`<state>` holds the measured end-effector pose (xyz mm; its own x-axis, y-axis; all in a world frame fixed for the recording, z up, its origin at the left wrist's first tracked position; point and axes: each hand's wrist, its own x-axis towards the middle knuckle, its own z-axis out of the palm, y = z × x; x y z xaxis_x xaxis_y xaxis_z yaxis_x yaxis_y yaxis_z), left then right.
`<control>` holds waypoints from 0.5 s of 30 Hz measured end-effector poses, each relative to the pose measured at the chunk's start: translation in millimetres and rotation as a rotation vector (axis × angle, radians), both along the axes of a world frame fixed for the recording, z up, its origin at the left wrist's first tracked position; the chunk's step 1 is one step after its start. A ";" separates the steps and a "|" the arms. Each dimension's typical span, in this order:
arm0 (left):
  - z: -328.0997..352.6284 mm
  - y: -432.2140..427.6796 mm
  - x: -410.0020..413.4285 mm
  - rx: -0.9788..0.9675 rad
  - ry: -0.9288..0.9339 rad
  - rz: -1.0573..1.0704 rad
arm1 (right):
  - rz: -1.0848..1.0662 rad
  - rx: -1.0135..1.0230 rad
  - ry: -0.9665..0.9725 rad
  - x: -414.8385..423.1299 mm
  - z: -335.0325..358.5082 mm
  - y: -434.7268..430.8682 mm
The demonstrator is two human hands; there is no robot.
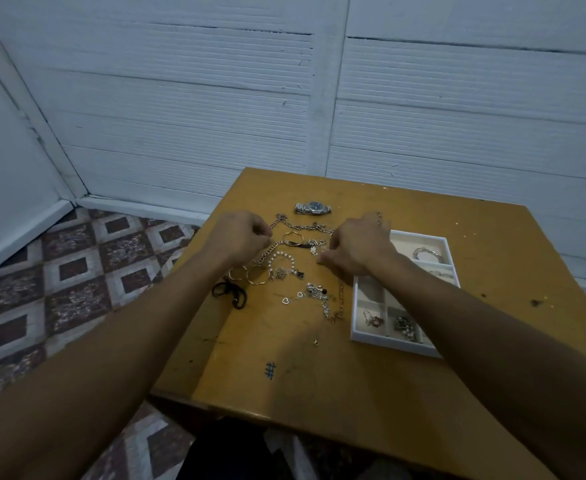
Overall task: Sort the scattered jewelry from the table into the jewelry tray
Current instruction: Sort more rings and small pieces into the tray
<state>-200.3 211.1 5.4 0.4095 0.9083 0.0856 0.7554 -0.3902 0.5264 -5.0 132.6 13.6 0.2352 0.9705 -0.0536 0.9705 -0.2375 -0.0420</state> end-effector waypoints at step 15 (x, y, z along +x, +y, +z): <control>-0.5 -7.6 30.8 -0.026 0.039 -0.085 | -0.053 -0.017 0.096 -8.0 -6.4 6.7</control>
